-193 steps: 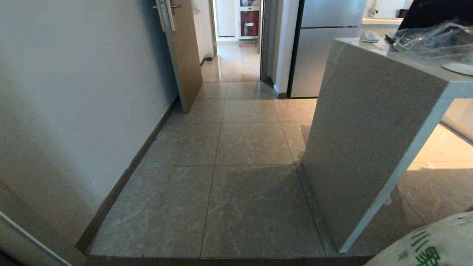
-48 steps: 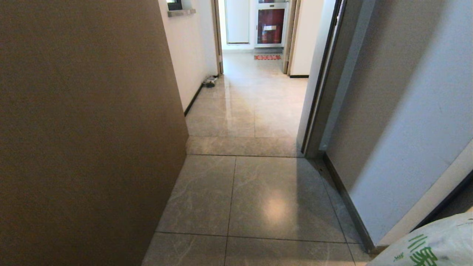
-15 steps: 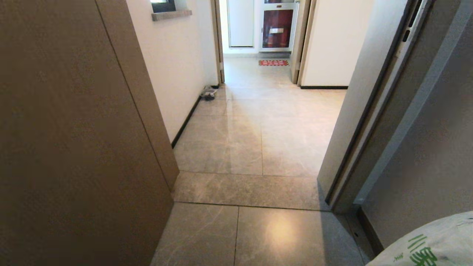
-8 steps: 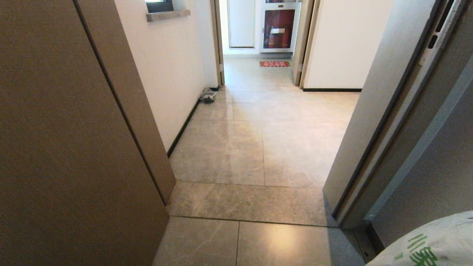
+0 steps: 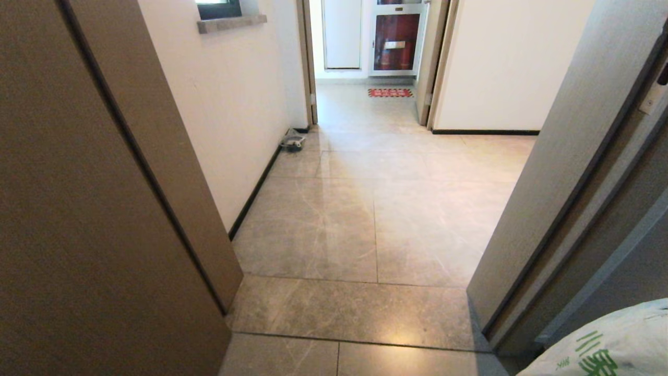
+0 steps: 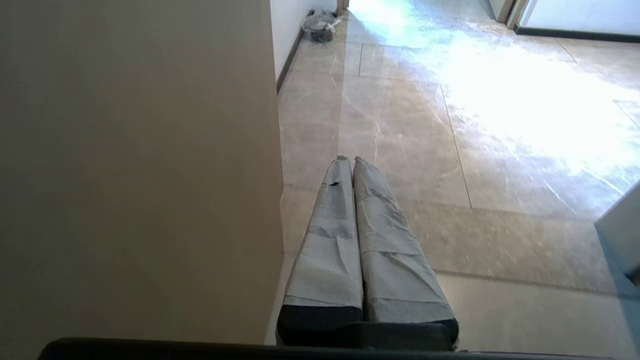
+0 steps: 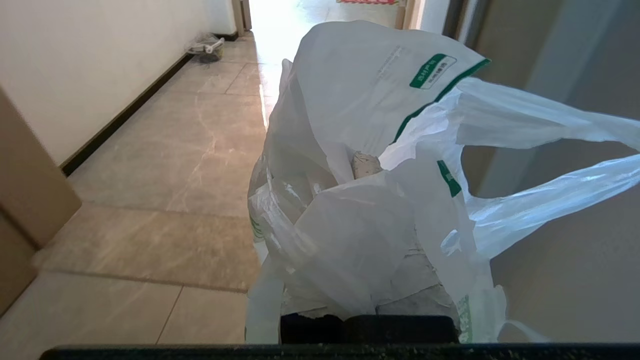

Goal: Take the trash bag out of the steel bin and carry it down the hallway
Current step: Put the trash bag at the door

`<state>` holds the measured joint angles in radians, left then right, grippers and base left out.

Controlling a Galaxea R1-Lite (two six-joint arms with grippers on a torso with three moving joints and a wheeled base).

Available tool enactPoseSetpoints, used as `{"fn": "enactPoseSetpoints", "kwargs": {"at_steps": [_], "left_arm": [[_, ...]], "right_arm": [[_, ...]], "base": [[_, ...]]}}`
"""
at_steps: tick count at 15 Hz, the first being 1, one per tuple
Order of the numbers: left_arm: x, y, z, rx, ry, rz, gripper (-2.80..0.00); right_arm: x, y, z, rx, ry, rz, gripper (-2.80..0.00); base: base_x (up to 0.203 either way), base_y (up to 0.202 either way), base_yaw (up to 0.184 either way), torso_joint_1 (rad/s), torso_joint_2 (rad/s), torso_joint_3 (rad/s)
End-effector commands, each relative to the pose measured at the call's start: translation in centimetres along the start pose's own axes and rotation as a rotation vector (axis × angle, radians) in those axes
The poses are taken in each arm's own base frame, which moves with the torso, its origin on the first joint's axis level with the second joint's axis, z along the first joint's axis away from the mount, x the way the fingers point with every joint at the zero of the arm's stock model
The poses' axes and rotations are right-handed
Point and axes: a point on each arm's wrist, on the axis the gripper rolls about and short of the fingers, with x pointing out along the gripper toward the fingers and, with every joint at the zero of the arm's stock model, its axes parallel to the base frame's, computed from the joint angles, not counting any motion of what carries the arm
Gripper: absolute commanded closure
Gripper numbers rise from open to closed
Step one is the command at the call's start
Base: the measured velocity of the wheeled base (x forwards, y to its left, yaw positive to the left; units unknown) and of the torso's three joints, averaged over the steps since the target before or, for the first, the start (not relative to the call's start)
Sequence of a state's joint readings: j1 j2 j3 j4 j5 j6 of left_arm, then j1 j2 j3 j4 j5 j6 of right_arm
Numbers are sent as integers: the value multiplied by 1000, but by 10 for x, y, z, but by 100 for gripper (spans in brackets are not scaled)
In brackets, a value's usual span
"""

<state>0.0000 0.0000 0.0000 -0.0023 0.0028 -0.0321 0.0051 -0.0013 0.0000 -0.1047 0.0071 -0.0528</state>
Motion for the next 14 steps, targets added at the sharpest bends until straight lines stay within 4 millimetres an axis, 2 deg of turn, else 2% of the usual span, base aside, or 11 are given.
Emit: {"fn": "enactPoseSetpoints", "kwargs": {"at_steps": [1, 8, 14], "left_arm": [[0, 0, 0, -2, 1, 0, 0], [0, 0, 0, 3, -1, 0, 0], [0, 0, 0, 8, -1, 0, 0]], "right_arm": [[2, 1, -11, -1, 42, 4, 0], [2, 1, -11, -1, 40, 2, 0], [2, 1, -11, -1, 40, 2, 0]], "base": [[189, 0, 2, -1, 6, -1], [181, 0, 1, 2, 2, 2], [0, 0, 0, 0, 0, 0]]}}
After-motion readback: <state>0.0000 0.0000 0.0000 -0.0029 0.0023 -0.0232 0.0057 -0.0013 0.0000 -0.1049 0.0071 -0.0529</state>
